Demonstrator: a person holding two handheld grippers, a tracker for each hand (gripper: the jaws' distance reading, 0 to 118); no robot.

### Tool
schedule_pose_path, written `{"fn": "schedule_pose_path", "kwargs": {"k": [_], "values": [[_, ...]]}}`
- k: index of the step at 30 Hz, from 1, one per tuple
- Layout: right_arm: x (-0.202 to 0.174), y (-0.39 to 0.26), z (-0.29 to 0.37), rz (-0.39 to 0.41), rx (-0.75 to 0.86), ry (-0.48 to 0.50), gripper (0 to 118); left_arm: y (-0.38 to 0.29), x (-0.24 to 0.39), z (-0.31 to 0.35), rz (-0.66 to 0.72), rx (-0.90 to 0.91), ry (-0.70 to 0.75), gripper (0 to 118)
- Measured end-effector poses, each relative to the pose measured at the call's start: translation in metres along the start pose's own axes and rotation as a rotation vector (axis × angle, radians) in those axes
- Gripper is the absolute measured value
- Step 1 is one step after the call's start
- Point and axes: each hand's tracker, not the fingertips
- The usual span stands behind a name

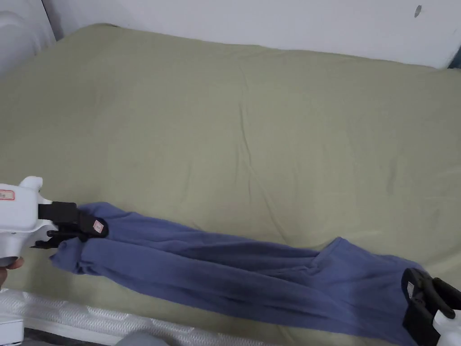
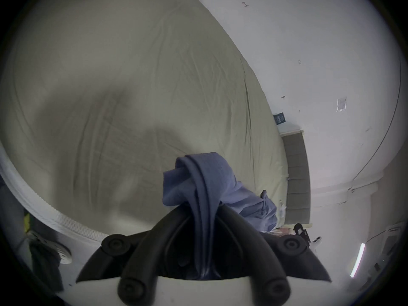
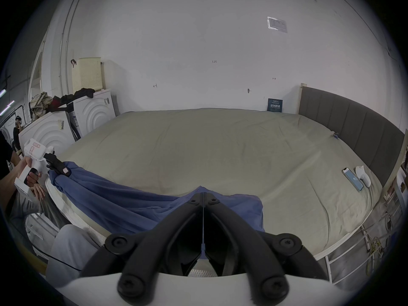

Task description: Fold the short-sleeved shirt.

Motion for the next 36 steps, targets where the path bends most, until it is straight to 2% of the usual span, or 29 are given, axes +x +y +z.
{"fn": "schedule_pose_path", "kwargs": {"k": [11, 19, 21, 22, 23, 24, 25, 26, 27, 29, 33, 34, 35, 36], "values": [[0.029, -0.015, 0.017, -0.050, 0.010, -0.011, 3, -0.036, 0.172, -0.053, -0.270, -0.076, 0.191, 3], [0.051, -0.023, 0.027, -0.096, 0.016, -0.036, 3, -0.080, 0.229, -0.160, -0.343, -0.141, 0.305, 3], [0.054, -0.026, 0.028, -0.107, 0.012, -0.039, 3, -0.087, 0.232, -0.191, -0.386, -0.166, 0.347, 7], [0.054, -0.027, 0.028, -0.111, 0.005, -0.043, 3, -0.092, 0.232, -0.205, -0.381, -0.171, 0.342, 38], [0.055, -0.028, 0.028, -0.113, 0.001, -0.045, 3, -0.097, 0.231, -0.216, -0.385, -0.157, 0.354, 89], [0.056, -0.029, 0.028, -0.114, -0.002, -0.049, 3, -0.099, 0.230, -0.223, -0.387, -0.164, 0.351, 118], [0.056, -0.029, 0.028, -0.119, -0.007, -0.050, 3, -0.105, 0.231, -0.233, -0.390, -0.196, 0.353, 111], [0.057, -0.030, 0.028, -0.124, -0.010, -0.048, 3, -0.104, 0.232, -0.227, -0.466, -0.127, 0.351, 108], [0.058, -0.030, 0.029, -0.124, -0.011, -0.048, 3, -0.105, 0.232, -0.224, -0.422, -0.138, 0.325, 108], [0.059, -0.029, 0.030, -0.118, -0.014, -0.050, 3, -0.106, 0.238, -0.203, -0.437, -0.162, 0.312, 108], [0.060, -0.027, 0.028, -0.120, -0.020, -0.032, 3, -0.089, 0.220, -0.151, -0.420, -0.105, 0.197, 105], [0.059, -0.027, 0.027, -0.121, -0.022, -0.025, 3, -0.085, 0.210, -0.138, -0.414, -0.076, 0.172, 96], [0.058, -0.026, 0.025, -0.121, -0.024, -0.019, 3, -0.080, 0.200, -0.127, -0.394, -0.044, 0.158, 77], [0.056, -0.026, 0.024, -0.119, -0.025, -0.017, 3, -0.077, 0.191, -0.124, -0.390, -0.054, 0.151, 36]]}}
